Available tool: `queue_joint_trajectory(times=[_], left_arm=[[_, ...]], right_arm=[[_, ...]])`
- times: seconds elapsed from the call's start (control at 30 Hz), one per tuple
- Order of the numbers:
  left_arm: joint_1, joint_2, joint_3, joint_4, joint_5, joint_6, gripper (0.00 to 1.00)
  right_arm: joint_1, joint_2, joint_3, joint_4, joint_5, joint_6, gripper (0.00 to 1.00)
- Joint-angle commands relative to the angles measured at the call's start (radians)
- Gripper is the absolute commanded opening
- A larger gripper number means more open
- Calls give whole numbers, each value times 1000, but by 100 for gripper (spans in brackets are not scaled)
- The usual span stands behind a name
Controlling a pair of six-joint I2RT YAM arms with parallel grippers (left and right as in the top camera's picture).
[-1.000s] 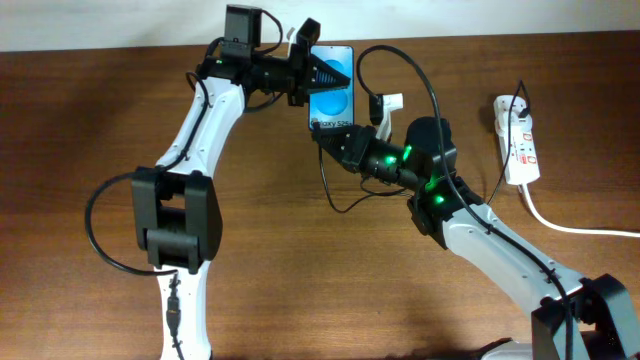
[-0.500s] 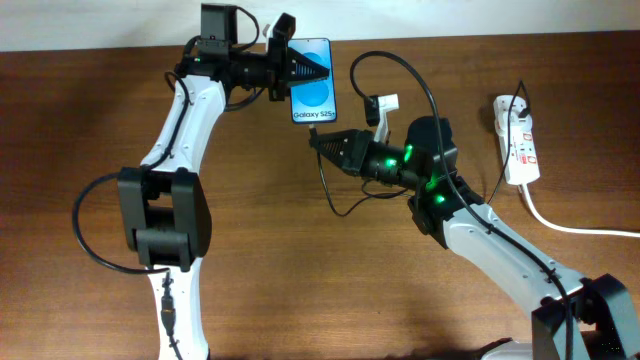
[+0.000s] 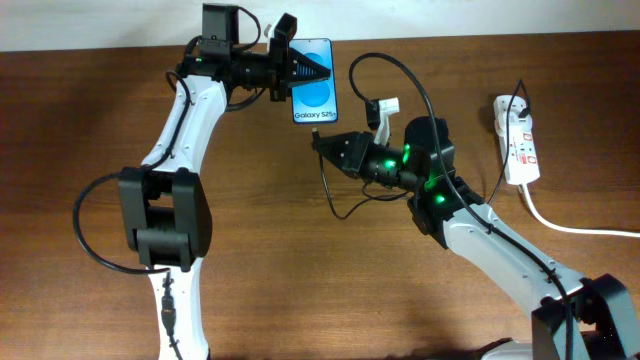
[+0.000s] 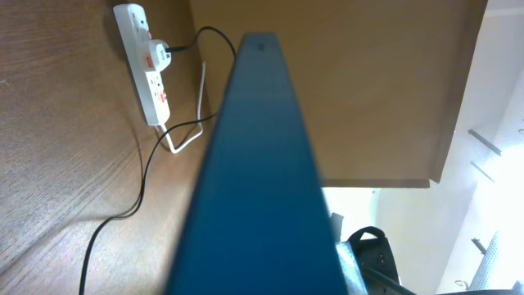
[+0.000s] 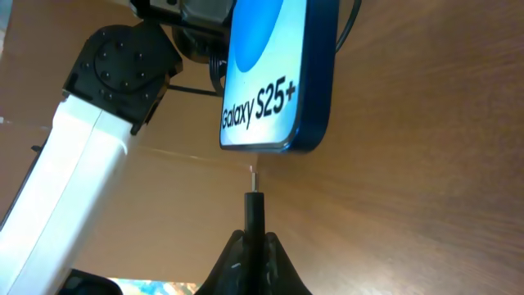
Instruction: Plug charger to phone and switch on socket
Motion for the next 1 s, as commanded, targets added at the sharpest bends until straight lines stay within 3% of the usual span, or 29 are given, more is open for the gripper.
queue_joint_trajectory(times=[0.0, 0.97], left_arm=[[0, -21, 6, 2, 27, -6, 0], [0, -21, 6, 2, 38, -6, 0]], right_arm=[[-5, -1, 11, 7, 19, -10, 4], [-4, 0, 11, 19, 45, -2, 4]])
